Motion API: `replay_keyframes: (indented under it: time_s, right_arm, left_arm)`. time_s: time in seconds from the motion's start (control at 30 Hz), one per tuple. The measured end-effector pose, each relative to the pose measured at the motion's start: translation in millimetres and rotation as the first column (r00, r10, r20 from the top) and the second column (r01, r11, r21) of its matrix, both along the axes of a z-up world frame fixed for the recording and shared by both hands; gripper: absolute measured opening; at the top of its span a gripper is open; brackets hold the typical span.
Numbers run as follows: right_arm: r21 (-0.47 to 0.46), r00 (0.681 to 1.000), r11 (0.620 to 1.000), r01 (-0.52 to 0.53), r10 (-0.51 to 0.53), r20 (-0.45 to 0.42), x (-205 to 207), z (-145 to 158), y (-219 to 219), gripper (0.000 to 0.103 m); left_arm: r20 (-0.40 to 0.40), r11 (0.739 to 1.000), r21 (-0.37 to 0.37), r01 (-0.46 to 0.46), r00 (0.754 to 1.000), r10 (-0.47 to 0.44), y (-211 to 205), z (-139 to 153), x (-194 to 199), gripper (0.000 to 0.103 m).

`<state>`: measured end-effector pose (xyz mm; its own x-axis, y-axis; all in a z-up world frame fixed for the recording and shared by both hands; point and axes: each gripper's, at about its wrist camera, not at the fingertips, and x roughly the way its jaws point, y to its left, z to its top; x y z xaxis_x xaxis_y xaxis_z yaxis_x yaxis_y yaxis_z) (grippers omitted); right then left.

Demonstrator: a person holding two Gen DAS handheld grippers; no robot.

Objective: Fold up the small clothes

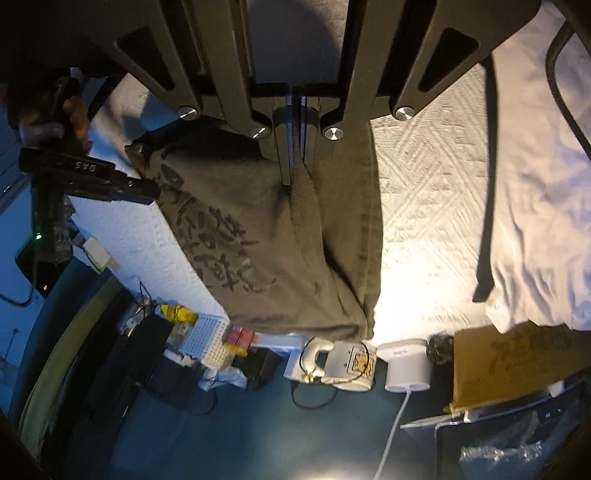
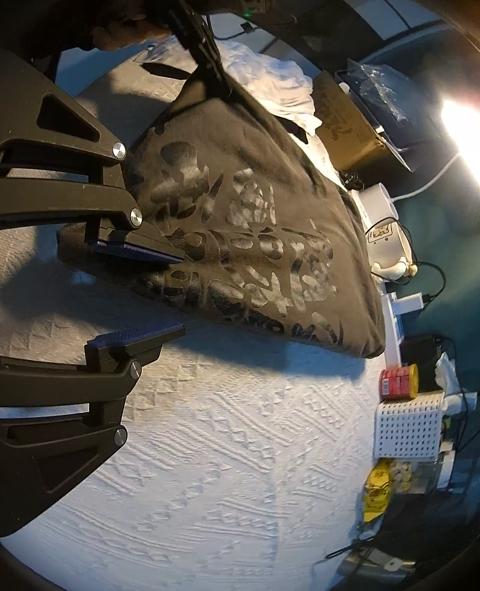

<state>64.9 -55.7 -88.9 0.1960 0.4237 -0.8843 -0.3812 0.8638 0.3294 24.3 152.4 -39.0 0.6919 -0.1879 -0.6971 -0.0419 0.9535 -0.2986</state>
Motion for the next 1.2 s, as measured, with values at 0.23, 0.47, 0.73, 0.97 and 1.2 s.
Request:
replay_keyframes:
  time_s: [0.23,0.47,0.73,0.97,1.2]
  right_arm:
    - [0.021,0.998,0.999,-0.028,0.029,-0.054,-15.3,-8.0,-2.0,0.035]
    - [0.022,0.999,0.999,-0.035,0.036,-0.029,-31.3,-4.2,-4.1,0.035]
    - [-0.013,0.997,0.997,-0.077,0.077,0.02,-50.4,0.3,0.5,0.026]
    - [-0.059,0.993,0.994,-0.092,0.096,0.063,-49.5,7.9,-4.7,0.007]
    - [-0.133,0.994,0.989,-0.068,0.079,0.076,-53.8,17.2,-29.4,0.006]
  left_arm:
    - [-0.048,1.0,0.012,-0.005,0.999,0.005,12.0,-11.0,-4.0,0.001]
    - [-0.093,0.999,0.019,0.026,0.995,-0.024,8.9,-20.8,-6.0,0.001]
    - [-0.125,0.996,0.039,0.084,0.989,-0.079,4.5,-33.9,-9.1,0.001]
    - [-0.132,0.995,0.002,0.103,0.986,-0.102,-0.5,-31.2,-11.9,0.001]
    - [-0.149,0.985,-0.005,0.175,0.973,-0.174,-35.4,-35.5,-20.3,0.001]
